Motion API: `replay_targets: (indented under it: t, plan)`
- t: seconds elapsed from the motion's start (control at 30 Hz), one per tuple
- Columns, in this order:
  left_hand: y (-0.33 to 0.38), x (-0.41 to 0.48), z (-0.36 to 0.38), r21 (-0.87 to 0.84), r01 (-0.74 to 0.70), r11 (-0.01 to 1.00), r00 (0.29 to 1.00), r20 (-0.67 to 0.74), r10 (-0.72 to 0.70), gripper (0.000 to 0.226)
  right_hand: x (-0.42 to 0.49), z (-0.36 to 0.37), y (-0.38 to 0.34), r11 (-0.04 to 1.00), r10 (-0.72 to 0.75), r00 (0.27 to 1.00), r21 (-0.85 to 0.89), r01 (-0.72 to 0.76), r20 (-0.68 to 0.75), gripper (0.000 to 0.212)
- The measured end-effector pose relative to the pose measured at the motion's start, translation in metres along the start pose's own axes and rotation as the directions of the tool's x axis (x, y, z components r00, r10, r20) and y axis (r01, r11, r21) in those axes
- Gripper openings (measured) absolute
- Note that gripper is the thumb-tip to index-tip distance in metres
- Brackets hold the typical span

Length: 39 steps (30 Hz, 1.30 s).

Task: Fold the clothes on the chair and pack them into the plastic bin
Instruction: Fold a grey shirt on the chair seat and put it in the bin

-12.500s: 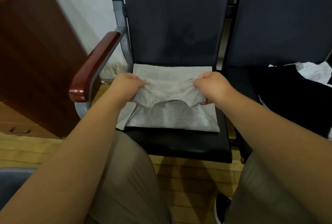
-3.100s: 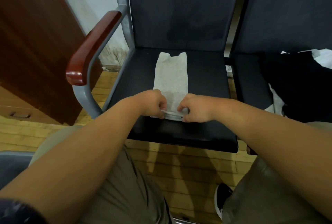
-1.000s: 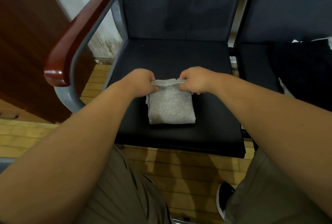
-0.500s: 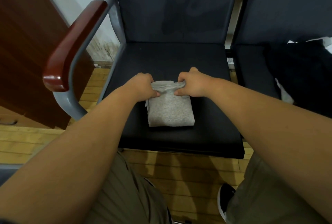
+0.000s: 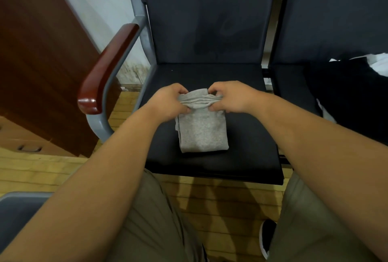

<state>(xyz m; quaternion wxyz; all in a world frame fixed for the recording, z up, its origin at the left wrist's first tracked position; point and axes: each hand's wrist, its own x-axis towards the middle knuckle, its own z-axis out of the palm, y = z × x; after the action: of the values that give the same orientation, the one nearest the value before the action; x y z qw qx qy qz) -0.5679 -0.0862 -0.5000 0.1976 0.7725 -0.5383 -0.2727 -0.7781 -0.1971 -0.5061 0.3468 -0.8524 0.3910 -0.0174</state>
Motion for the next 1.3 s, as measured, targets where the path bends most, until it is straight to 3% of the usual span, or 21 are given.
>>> replay_targets:
  t: [0.1,0.27,0.47,0.6,0.73,1.03,1.3]
  plan:
    - [0.009,-0.019,-0.014,-0.026,-0.029,0.999,0.999,-0.021,0.028,0.046,-0.021,-0.007,-0.010,0.993,-0.019,0.999,0.118,0.022,-0.034,0.025]
    - [0.024,-0.051,-0.039,0.040,-0.067,0.997,0.988,-0.134,0.071,0.036,-0.046,-0.014,-0.044,0.953,-0.005,0.997,0.302,0.027,-0.073,0.024]
    - [0.022,-0.091,-0.074,0.099,-0.076,0.992,0.950,-0.294,0.102,0.023,-0.058,-0.006,-0.100,0.947,-0.065,0.975,0.295,0.126,-0.211,0.019]
    - [0.002,-0.121,-0.100,0.227,-0.040,0.973,0.924,-0.361,0.122,0.017,-0.056,0.005,-0.144,0.951,-0.161,0.965,0.229,0.207,-0.206,0.018]
    - [-0.032,-0.158,-0.122,0.228,0.031,0.973,0.920,-0.386,0.061,0.021,-0.048,0.030,-0.189,0.951,-0.271,0.953,0.115,0.287,-0.136,0.018]
    - [-0.153,-0.266,-0.121,-0.013,0.290,0.957,0.882,-0.386,-0.272,0.022,-0.021,0.147,-0.287,0.886,-0.430,0.889,-0.117,0.448,0.156,0.021]
    - [-0.259,-0.351,-0.072,-0.214,0.512,0.832,0.772,-0.310,-0.555,0.015,-0.015,0.287,-0.348,0.811,-0.386,0.809,-0.254,0.526,0.442,0.033]
